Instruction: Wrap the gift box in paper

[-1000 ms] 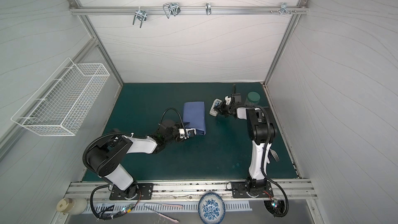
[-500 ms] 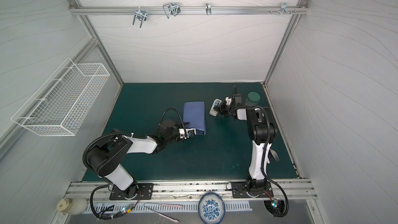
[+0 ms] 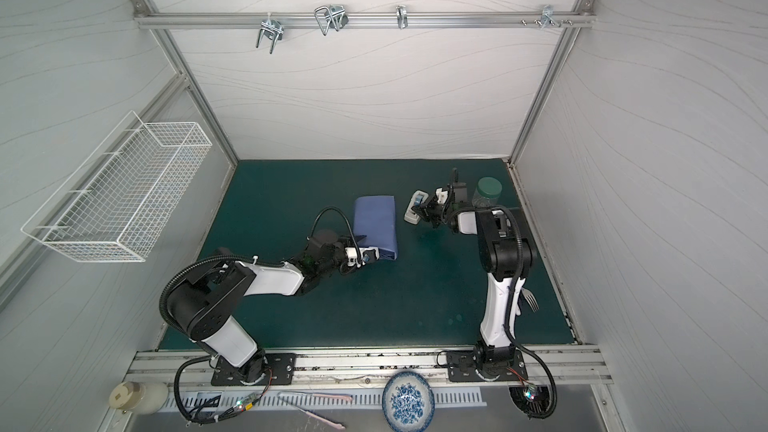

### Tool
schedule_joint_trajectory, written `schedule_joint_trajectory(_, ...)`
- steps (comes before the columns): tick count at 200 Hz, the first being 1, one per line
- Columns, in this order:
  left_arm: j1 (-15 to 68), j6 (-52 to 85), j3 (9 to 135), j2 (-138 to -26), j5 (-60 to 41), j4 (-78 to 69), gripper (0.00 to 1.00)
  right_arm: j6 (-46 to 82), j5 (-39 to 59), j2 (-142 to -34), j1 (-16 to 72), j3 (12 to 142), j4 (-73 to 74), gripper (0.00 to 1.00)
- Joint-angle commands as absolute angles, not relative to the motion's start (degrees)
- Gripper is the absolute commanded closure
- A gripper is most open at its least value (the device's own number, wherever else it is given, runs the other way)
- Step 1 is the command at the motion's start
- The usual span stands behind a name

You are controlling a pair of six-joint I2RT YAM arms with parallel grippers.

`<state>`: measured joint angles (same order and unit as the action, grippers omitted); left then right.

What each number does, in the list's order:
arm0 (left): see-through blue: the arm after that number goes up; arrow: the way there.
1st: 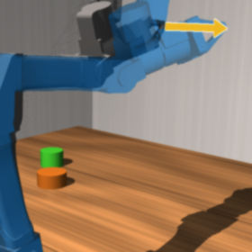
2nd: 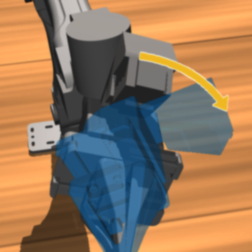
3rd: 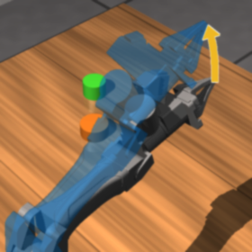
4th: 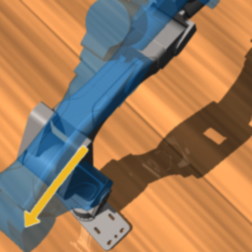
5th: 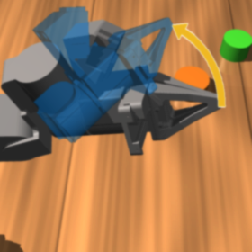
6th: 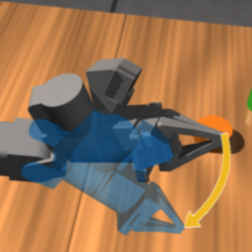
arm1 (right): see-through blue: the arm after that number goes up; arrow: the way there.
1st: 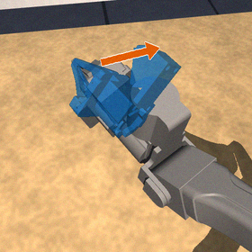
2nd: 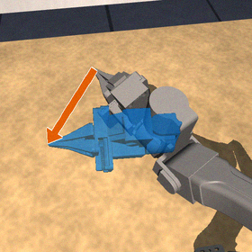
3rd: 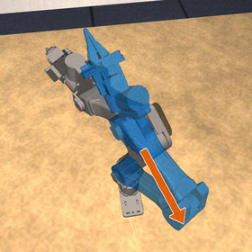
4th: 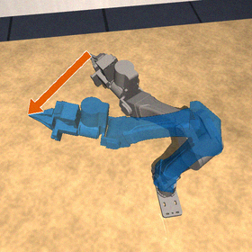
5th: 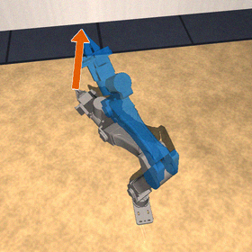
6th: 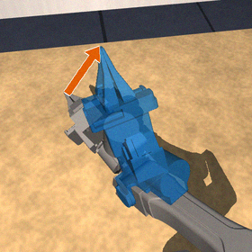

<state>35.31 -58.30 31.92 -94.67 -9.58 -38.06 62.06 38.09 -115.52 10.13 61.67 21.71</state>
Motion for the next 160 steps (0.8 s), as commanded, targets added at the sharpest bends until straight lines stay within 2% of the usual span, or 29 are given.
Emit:
schedule_joint_trajectory(1, 35.49, -58.26, 32.34, -96.74, -8.78, -32.20, 0.38, 64.67, 42.87, -112.12, 10.81, 60.70, 25.57, 1.00)
schedule_joint_trajectory(160, 35.47, -58.01, 32.60, -96.57, -8.53, -31.60, 0.38, 67.39, 42.83, -108.10, 13.64, 55.64, 29.27, 1.00)
